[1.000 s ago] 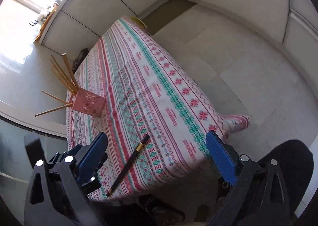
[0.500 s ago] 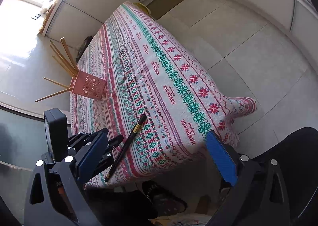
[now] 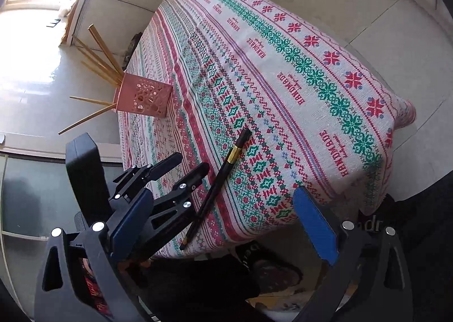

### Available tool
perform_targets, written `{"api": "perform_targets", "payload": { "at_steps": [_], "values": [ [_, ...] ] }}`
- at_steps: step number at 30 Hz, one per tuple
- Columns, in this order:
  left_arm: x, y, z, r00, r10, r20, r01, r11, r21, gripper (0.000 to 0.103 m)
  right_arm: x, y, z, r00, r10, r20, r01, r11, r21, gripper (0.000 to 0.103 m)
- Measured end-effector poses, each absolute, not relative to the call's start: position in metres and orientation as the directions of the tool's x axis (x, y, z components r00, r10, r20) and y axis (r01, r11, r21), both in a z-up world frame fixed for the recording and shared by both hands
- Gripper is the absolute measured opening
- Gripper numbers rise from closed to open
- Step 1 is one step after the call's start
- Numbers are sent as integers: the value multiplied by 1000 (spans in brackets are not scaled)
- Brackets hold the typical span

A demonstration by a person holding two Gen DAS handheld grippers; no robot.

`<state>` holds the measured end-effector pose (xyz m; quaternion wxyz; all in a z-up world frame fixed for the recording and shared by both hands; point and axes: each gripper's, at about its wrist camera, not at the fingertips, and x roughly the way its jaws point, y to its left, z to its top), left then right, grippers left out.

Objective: Organize utensils
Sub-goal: 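Close the left tool around the black gold-tipped chopsticks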

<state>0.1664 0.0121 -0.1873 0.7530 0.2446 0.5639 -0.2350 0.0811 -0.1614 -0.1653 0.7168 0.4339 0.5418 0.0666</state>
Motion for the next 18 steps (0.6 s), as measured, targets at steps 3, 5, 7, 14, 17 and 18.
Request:
{"api": "perform_targets", "payload": {
  "at_steps": [3, 5, 7, 14, 17, 18],
  "values": [
    [168, 11, -193, 254, -76, -964, 666, 737, 117, 45, 83, -164, -168, 402, 564, -722, 396, 603, 692, 96],
    [165, 10, -191, 271, -82, -959, 690, 711, 134, 45, 83, -163, -169, 398, 568, -720, 403, 597, 693, 96],
    [161, 10, -190, 284, -86, -955, 707, 692, 148, 47, 84, -162, -169, 396, 571, -719, 403, 596, 695, 96],
    [128, 10, -192, 419, -154, -895, 793, 542, 278, 47, 86, -151, -174, 379, 580, -721, 401, 600, 692, 96],
    [128, 17, -190, 422, -184, -888, 791, 554, 261, 54, 86, -151, -175, 375, 577, -725, 406, 601, 688, 96],
    [134, 20, -189, 397, -193, -897, 779, 588, 218, 58, 86, -151, -176, 375, 576, -727, 408, 602, 687, 96]
  ]
}}
